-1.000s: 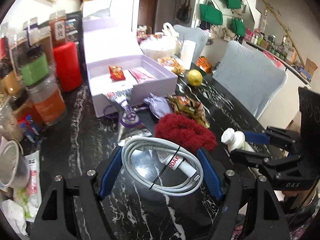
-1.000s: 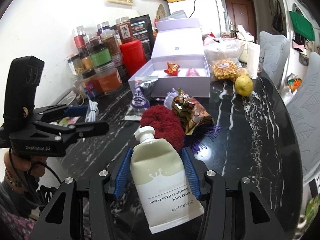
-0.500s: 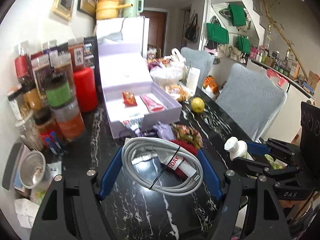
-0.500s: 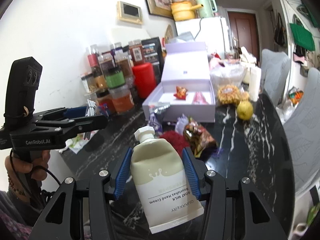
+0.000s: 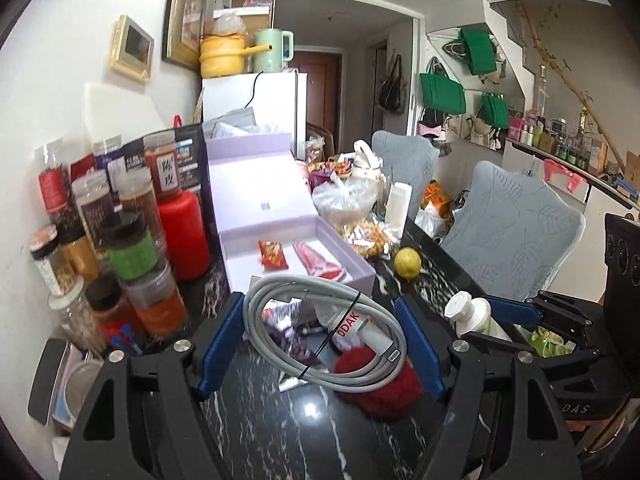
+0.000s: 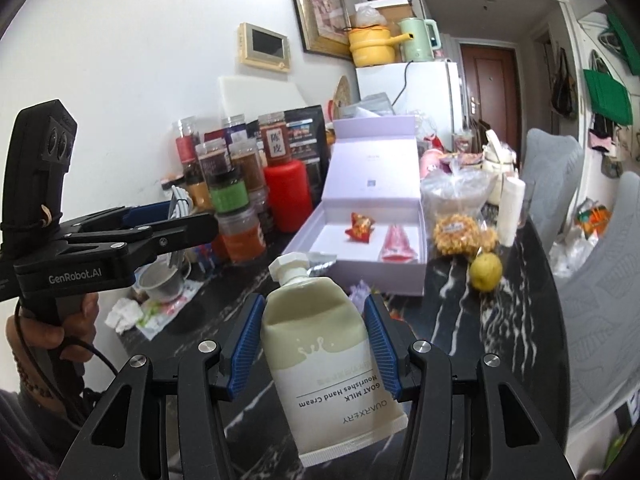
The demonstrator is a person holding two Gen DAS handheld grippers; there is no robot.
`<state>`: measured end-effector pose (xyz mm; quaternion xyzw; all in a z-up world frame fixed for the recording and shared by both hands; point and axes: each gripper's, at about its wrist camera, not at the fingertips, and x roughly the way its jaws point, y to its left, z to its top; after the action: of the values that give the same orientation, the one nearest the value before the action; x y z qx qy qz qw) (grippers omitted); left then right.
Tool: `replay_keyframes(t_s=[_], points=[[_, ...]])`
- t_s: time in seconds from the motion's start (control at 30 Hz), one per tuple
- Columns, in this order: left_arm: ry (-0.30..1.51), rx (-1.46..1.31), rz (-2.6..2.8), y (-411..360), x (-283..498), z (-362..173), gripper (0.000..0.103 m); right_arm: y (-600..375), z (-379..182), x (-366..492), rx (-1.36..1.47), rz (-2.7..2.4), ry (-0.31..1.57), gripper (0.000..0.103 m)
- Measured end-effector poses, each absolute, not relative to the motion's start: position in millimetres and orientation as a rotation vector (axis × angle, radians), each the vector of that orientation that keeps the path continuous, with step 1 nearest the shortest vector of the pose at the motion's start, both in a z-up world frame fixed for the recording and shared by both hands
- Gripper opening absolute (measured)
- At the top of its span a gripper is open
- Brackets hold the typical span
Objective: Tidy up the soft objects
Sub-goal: 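Carry the white cable and cream tube with both grippers over the lavender box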
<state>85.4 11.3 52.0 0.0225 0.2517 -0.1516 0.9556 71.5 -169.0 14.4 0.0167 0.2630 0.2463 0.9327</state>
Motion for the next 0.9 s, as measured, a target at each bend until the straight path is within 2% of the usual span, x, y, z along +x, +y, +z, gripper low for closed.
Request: replay_keyframes(t_s=[0.9], points=[[0.460,0.085,-0.272,2.5,230.1,79.6,0.075,-165.7,60.1,218.3,-0.009,0.459,0.472,0.051]])
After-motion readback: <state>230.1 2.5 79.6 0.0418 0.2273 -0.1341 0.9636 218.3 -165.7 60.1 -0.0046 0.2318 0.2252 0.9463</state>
